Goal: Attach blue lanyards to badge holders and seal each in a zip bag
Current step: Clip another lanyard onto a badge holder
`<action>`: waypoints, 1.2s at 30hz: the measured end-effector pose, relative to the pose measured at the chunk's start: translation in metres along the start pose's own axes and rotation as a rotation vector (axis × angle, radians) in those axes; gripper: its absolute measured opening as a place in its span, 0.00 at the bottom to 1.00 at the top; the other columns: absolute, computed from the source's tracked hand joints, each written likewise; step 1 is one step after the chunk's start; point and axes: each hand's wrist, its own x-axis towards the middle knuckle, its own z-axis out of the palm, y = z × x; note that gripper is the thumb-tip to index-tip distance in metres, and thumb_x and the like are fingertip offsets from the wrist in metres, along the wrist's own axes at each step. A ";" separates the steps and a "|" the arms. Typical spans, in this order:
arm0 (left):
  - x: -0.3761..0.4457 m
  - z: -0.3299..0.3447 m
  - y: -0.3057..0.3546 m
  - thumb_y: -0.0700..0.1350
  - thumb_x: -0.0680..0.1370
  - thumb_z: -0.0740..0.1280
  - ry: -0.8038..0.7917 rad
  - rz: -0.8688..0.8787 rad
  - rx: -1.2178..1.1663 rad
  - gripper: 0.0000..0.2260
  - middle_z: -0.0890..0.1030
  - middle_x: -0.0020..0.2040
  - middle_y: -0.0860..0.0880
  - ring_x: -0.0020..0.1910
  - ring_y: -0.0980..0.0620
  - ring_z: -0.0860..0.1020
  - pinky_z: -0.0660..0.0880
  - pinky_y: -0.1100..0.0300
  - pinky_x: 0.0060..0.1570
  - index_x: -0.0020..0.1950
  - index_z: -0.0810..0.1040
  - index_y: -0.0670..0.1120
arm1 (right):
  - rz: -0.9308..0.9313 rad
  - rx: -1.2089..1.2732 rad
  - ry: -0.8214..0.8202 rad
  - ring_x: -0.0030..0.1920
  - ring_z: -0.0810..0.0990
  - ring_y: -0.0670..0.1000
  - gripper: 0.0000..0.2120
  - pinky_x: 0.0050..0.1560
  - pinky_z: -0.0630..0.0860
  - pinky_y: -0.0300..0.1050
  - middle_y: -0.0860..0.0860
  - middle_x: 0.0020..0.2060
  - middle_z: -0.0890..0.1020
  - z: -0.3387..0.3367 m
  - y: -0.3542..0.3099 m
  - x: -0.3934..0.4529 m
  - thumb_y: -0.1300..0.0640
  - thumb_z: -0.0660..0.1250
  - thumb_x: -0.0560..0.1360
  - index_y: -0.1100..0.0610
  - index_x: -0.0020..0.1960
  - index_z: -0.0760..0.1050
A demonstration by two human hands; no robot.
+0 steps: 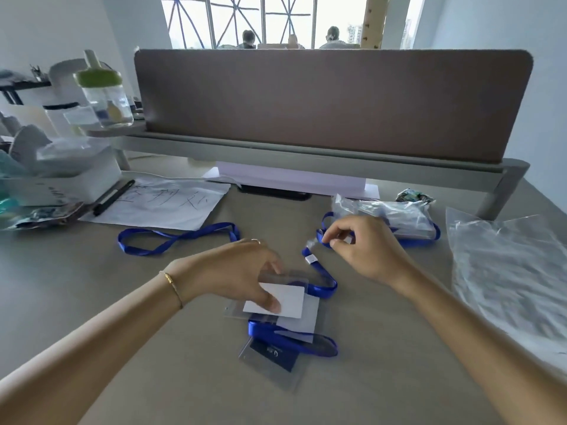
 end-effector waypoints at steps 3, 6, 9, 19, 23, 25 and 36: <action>-0.004 0.009 -0.003 0.65 0.64 0.77 0.038 0.039 0.043 0.30 0.72 0.54 0.59 0.54 0.57 0.72 0.74 0.57 0.54 0.62 0.73 0.59 | 0.000 0.013 0.004 0.37 0.78 0.36 0.09 0.38 0.69 0.28 0.43 0.36 0.83 0.003 -0.004 0.001 0.63 0.68 0.74 0.52 0.44 0.85; -0.001 0.013 -0.006 0.61 0.63 0.79 0.109 0.026 -0.039 0.27 0.74 0.50 0.57 0.47 0.56 0.74 0.74 0.59 0.44 0.55 0.72 0.57 | 0.008 0.017 0.007 0.37 0.78 0.37 0.09 0.38 0.69 0.28 0.43 0.36 0.83 0.006 -0.003 0.003 0.63 0.69 0.74 0.51 0.43 0.85; 0.005 0.011 -0.008 0.56 0.66 0.79 0.221 0.007 -0.206 0.19 0.77 0.44 0.57 0.40 0.57 0.74 0.69 0.61 0.35 0.48 0.71 0.56 | 0.027 -0.007 -0.001 0.39 0.80 0.39 0.09 0.39 0.71 0.30 0.42 0.37 0.85 0.009 0.003 0.006 0.62 0.69 0.74 0.49 0.43 0.85; 0.035 -0.025 -0.010 0.48 0.77 0.72 0.143 0.021 -0.620 0.05 0.86 0.44 0.54 0.43 0.59 0.82 0.75 0.67 0.40 0.50 0.79 0.49 | 0.246 -0.061 0.096 0.41 0.83 0.42 0.10 0.46 0.81 0.47 0.43 0.35 0.85 -0.001 0.037 0.024 0.63 0.69 0.71 0.49 0.40 0.84; 0.051 -0.038 -0.011 0.47 0.78 0.70 0.147 -0.004 -0.760 0.05 0.85 0.46 0.50 0.46 0.47 0.83 0.79 0.55 0.48 0.53 0.79 0.49 | 0.304 -0.173 0.055 0.42 0.82 0.44 0.11 0.47 0.80 0.46 0.43 0.37 0.85 -0.009 0.045 0.032 0.62 0.68 0.71 0.47 0.38 0.83; 0.060 -0.038 -0.007 0.43 0.80 0.68 0.200 -0.041 -0.891 0.05 0.84 0.48 0.46 0.44 0.47 0.84 0.81 0.57 0.42 0.55 0.78 0.47 | 0.340 -0.259 -0.029 0.41 0.83 0.47 0.08 0.46 0.80 0.46 0.43 0.36 0.85 -0.008 0.046 0.034 0.58 0.68 0.73 0.48 0.38 0.83; 0.083 -0.014 -0.015 0.34 0.72 0.75 0.176 -0.102 -1.003 0.22 0.84 0.49 0.44 0.44 0.49 0.84 0.82 0.59 0.39 0.62 0.78 0.51 | 0.288 -0.520 -0.173 0.44 0.82 0.55 0.08 0.46 0.79 0.48 0.50 0.39 0.84 -0.006 0.038 0.030 0.51 0.67 0.76 0.52 0.41 0.81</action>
